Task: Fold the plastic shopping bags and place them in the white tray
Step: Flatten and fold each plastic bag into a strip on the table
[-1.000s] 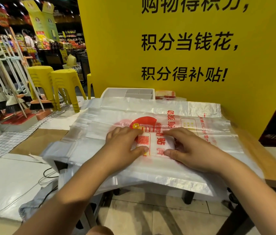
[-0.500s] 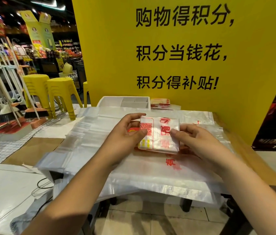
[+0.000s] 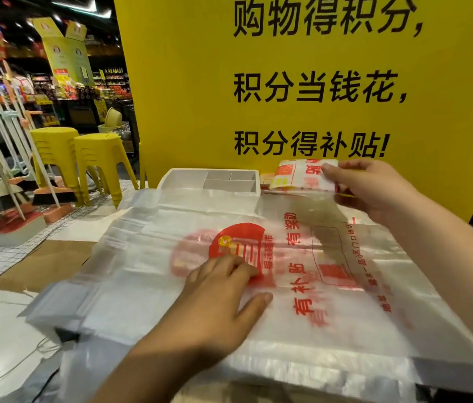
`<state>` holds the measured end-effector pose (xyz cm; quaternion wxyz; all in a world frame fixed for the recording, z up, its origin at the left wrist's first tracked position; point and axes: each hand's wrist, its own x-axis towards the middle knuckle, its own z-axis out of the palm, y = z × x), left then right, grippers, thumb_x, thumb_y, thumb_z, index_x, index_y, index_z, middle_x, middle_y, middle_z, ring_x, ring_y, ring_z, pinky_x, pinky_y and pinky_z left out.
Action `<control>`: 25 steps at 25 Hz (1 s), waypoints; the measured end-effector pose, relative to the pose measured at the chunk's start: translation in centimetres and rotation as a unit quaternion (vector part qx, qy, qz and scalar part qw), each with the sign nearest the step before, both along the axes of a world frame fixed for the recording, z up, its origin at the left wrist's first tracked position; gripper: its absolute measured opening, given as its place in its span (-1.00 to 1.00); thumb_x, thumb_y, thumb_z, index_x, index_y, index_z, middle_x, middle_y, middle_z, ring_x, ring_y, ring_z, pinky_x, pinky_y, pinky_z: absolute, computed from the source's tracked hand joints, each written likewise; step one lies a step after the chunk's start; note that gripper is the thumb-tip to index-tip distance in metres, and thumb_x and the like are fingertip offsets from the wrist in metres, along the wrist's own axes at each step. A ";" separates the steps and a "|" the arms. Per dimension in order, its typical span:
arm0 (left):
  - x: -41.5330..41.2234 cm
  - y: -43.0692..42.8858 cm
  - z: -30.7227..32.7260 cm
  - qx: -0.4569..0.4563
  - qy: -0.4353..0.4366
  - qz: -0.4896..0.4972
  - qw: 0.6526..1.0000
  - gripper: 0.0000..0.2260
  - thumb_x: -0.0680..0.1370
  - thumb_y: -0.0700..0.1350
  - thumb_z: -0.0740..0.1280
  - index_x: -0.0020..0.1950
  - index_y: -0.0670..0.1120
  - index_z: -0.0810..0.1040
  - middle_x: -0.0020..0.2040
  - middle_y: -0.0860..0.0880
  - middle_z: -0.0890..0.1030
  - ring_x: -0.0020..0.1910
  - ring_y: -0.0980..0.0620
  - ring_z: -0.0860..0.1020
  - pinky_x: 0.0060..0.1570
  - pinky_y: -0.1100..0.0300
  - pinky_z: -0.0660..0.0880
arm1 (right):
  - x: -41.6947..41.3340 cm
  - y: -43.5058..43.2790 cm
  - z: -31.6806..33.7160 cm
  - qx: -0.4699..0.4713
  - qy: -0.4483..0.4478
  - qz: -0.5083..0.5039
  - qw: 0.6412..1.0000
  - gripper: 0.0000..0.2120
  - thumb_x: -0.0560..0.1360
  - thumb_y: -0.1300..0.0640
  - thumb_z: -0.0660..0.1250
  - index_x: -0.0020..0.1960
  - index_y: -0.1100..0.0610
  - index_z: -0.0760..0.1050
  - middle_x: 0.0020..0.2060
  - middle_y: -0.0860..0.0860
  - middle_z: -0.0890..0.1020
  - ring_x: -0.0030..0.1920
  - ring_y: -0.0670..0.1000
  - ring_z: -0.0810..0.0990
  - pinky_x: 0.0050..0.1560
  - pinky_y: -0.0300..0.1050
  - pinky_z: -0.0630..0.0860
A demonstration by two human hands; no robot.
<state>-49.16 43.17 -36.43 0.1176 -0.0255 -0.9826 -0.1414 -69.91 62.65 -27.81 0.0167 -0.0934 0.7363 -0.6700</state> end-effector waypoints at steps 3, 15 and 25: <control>-0.9 0.0 -1.7 -0.020 0.023 0.015 0.999 -0.54 0.57 0.34 -0.01 0.38 0.22 0.36 0.33 0.23 0.34 0.37 0.16 0.29 0.38 0.16 0.22 | -5.3 -2.7 0.7 0.032 -0.003 -0.034 0.999 -0.62 0.44 0.13 0.54 0.15 0.20 0.46 -0.03 0.17 0.68 -0.30 -0.01 0.59 -0.40 -0.21 0.57; -3.4 -1.0 -4.7 -0.050 0.159 -0.009 0.986 -0.61 0.41 0.27 0.21 0.09 0.13 0.61 0.12 0.06 0.65 0.12 0.03 0.55 0.20 -0.03 0.42 | -13.4 -7.1 -3.1 0.181 -0.020 -0.075 0.980 -0.63 0.39 0.03 0.57 0.04 0.19 0.53 -0.11 0.16 0.69 -0.16 0.07 0.68 -0.07 0.01 0.67; -2.7 -0.8 -3.7 -0.055 0.091 0.008 0.994 -0.62 0.47 0.25 0.18 0.09 0.12 0.66 0.10 0.11 0.64 0.04 0.05 0.64 0.03 -0.07 0.62 | -12.8 -5.6 -2.7 0.265 0.047 -0.108 0.957 -0.54 0.55 -0.24 0.28 0.12 0.16 0.56 0.03 0.13 0.66 0.04 0.13 0.61 0.09 0.10 0.57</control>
